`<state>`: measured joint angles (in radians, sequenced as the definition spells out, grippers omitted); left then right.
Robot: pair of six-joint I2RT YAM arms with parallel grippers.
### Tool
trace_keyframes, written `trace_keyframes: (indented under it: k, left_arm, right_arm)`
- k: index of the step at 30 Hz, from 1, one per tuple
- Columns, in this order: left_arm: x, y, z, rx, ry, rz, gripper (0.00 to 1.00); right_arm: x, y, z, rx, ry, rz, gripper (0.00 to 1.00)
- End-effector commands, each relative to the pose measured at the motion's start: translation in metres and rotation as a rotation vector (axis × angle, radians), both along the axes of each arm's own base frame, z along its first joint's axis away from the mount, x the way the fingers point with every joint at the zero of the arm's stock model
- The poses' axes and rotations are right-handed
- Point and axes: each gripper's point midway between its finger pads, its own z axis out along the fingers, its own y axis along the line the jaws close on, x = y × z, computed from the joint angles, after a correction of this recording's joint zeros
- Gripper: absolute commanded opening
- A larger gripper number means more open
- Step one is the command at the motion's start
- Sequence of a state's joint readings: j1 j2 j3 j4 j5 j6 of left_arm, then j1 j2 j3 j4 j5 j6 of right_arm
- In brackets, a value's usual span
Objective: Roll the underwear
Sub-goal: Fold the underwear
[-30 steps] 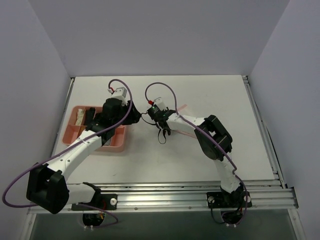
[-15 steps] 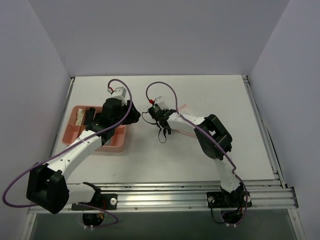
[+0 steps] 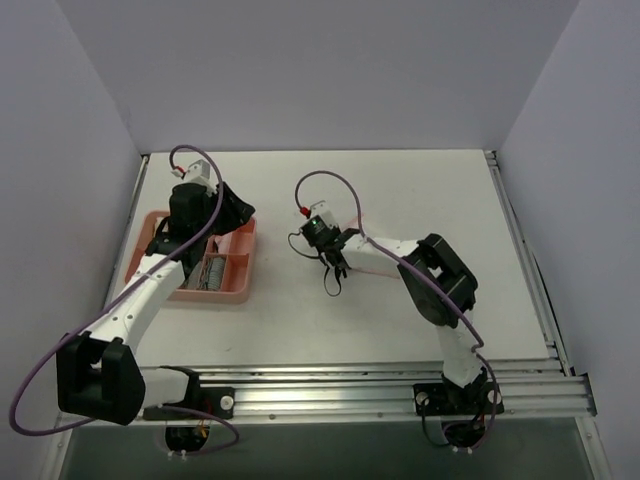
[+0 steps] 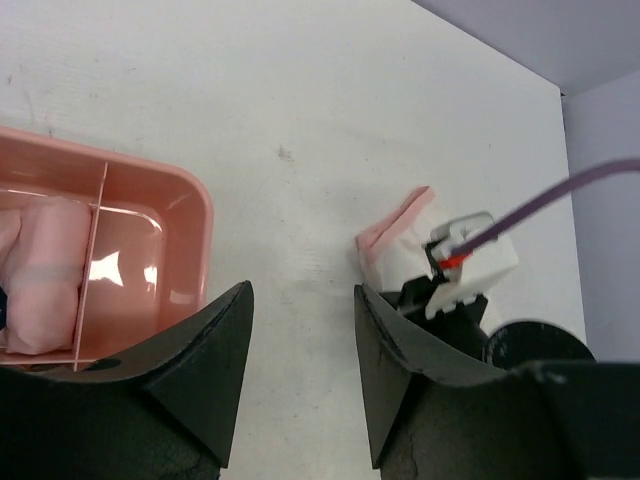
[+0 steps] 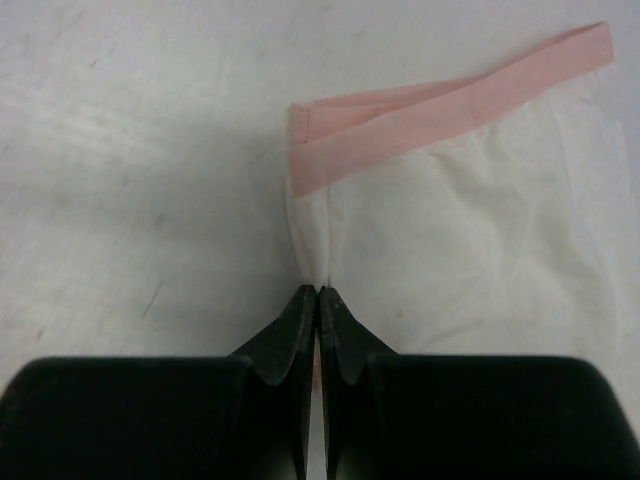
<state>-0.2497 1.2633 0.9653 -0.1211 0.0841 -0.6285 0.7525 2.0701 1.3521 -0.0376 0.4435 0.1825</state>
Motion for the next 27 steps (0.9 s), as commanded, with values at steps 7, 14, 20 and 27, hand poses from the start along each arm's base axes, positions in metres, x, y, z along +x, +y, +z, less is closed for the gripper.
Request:
trace_keyframes:
  k: [7,14,20,27]
  left_arm:
    - [0.018,-0.011,-0.022,-0.058,0.051,-0.078,0.53]
    - [0.028,-0.037,-0.020,-0.082,0.011,-0.225,0.55]
    - [0.036,-0.056,-0.053,-0.076,0.108,-0.278,0.54]
    - [0.036,-0.070,-0.071,-0.042,0.153,-0.309,0.54]
  right_arm:
    - [-0.061,0.044,0.057,0.259,0.078,0.152,0.00]
    - [-0.052,0.054,0.081,0.356,0.136,0.228,0.00]
    - [-0.033,0.043,0.076,0.426,0.198,0.247,0.00]
    - [-0.007,0.037,0.062,0.469,0.251,0.262,0.00]
